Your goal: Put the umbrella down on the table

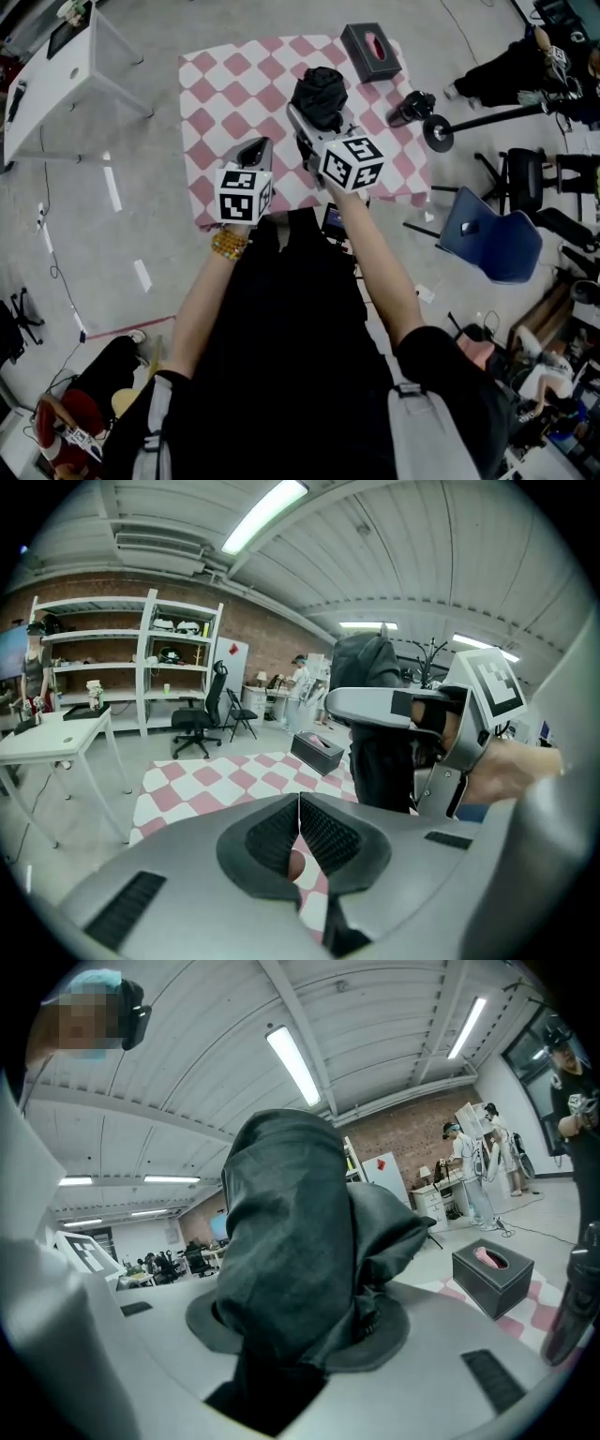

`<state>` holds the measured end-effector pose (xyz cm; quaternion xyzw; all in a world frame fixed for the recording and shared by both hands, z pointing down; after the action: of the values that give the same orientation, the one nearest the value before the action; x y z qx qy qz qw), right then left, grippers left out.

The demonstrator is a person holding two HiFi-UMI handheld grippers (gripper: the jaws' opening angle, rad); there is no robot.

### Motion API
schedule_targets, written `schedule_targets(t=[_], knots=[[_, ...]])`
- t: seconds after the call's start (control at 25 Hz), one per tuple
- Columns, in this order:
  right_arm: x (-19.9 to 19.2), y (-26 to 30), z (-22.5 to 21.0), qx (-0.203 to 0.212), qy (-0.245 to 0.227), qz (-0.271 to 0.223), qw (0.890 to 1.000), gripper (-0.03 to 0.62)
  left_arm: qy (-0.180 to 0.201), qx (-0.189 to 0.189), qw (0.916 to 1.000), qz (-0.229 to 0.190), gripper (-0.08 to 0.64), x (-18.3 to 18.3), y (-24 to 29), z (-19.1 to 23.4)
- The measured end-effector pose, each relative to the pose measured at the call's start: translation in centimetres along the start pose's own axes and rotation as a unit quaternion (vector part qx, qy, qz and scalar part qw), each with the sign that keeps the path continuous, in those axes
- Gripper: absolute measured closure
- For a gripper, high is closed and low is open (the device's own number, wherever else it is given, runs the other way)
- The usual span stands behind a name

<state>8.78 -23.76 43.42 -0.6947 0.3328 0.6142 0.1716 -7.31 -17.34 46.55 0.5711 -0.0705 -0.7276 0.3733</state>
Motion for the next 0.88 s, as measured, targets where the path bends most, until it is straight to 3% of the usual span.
schedule_targets(t=[0.4, 0.76, 0.88], knots=[[-1.8, 6.0, -5.5, 0.043, 0.036, 0.060, 0.997, 0.400, -0.025, 0.028, 0.9993, 0.006, 0.545, 1.2, 3.9, 1.0], [-3.8, 11.6, -9.2, 0.092, 0.048, 0.137, 0.985, 0.400, -0.054, 0.053, 0.9970, 0.017, 0.545, 1.5, 6.0, 1.4], [-4.6, 13.3, -10.1, 0.101, 0.082, 0.154, 0.979, 0.399, -0.059, 0.055, 0.9967, 0.015, 0.545, 1.5, 6.2, 1.6]])
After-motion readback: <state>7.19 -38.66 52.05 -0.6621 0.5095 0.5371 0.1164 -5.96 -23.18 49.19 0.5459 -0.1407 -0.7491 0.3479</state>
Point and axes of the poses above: the fingertips, and each gripper's own axes: y forward along the fingers, z to its left, x out of its top, the point moved 9 cm from there along -y, backward along the fingers, and after that the axes turned 9 degrees about -y, right-handed, at the moved point
